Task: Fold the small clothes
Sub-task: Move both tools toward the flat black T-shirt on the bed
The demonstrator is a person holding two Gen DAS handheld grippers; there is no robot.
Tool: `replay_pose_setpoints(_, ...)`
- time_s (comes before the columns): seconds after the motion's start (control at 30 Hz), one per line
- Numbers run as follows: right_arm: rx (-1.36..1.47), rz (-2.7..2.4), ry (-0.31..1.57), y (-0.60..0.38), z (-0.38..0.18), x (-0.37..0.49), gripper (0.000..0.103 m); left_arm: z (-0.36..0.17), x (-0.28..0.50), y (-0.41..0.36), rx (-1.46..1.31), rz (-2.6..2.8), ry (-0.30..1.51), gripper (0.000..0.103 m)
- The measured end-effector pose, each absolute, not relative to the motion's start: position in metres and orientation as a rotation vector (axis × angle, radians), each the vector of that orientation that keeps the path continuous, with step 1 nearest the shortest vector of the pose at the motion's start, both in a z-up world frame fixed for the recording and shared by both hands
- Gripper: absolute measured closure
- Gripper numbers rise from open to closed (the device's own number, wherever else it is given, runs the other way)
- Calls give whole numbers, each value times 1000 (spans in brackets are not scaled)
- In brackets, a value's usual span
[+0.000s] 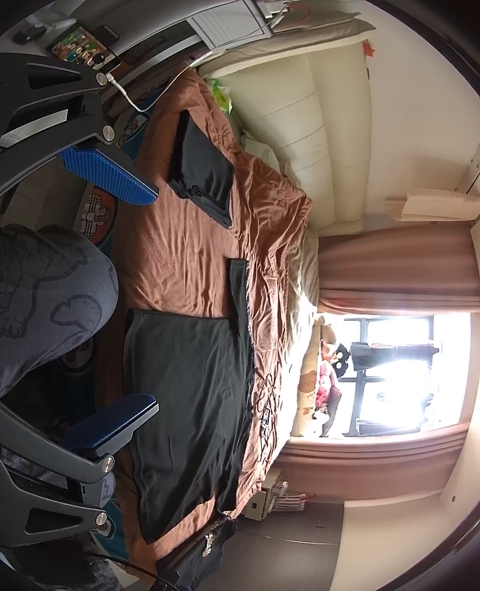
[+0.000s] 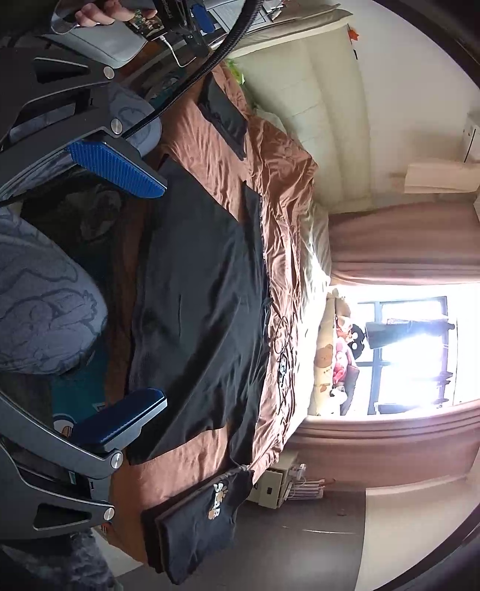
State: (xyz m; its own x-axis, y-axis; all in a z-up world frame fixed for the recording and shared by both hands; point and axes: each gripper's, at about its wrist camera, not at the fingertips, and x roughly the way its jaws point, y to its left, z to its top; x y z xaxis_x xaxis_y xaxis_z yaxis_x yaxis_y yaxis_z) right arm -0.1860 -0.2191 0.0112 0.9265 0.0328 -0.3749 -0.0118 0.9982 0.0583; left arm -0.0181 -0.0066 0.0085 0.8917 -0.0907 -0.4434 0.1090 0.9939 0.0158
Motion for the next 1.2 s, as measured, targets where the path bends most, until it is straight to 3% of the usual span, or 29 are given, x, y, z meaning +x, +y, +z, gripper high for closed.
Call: replay_pose_setpoints(1.2,63,7,378,-225,7,-184,0,6,-9,-1,32,-132,469,0)
